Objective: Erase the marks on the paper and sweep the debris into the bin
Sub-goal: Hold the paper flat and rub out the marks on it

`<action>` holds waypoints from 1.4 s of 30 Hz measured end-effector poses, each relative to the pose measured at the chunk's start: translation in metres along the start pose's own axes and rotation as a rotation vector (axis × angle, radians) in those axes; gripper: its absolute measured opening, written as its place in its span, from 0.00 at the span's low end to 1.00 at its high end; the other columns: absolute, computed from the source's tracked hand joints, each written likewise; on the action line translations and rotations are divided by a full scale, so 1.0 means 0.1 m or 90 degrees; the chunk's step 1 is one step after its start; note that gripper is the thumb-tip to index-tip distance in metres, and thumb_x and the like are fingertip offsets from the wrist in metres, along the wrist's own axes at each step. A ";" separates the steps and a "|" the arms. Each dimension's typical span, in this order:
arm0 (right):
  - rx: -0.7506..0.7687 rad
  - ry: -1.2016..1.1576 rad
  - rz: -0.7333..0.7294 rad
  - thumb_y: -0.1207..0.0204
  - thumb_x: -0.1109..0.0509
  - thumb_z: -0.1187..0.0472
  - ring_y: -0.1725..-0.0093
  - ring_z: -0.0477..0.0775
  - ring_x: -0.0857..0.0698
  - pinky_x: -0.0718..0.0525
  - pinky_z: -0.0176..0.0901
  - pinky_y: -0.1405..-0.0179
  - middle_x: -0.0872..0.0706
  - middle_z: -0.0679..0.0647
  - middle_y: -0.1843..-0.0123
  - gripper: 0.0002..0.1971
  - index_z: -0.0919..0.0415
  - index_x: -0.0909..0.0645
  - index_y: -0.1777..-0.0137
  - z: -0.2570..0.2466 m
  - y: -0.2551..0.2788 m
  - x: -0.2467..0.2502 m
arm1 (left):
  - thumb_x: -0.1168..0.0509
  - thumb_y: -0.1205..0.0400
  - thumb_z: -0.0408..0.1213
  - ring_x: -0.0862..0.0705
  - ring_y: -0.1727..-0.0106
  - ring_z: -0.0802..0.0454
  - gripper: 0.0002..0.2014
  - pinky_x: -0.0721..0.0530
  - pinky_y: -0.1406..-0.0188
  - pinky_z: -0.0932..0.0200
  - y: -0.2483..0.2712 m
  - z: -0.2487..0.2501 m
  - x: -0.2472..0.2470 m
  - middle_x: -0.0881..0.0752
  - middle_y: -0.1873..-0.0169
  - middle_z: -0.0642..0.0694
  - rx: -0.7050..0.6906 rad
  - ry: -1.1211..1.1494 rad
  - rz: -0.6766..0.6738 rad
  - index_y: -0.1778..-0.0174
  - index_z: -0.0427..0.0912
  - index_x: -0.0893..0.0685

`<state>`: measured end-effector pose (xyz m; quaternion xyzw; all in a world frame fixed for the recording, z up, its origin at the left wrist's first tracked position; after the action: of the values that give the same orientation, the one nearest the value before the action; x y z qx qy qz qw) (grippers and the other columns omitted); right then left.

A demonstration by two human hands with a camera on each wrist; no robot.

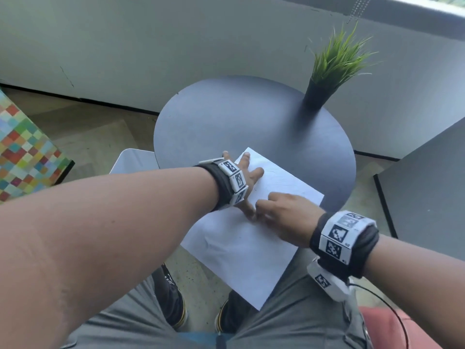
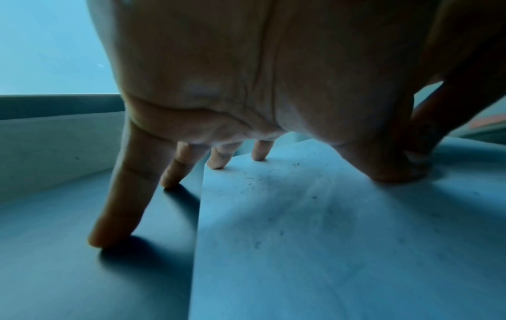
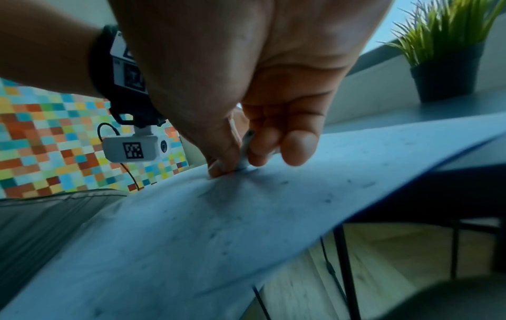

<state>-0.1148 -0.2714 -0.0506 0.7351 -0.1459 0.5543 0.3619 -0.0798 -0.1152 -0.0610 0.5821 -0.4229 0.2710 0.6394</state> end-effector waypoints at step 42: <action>-0.089 0.063 0.060 0.20 0.41 0.59 0.50 0.63 0.18 0.22 0.48 0.58 0.21 0.54 0.52 0.08 0.53 0.26 0.43 0.37 -0.23 0.28 | 0.33 0.50 0.82 0.63 0.22 0.15 0.68 0.45 0.29 0.19 0.07 0.01 0.06 0.72 0.17 0.47 0.010 -0.007 -0.039 0.22 0.73 0.71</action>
<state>-0.0655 -0.2758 -0.0377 0.6720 -0.2004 0.5948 0.3930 -0.0829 -0.1156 -0.0526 0.6008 -0.4065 0.2515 0.6407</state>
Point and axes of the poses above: each hand's wrist, its own y-axis away from the middle knuckle, its own x-axis out of the back of the hand, z = x × y, the point moved 2 cm from there along -y, towards the middle knuckle
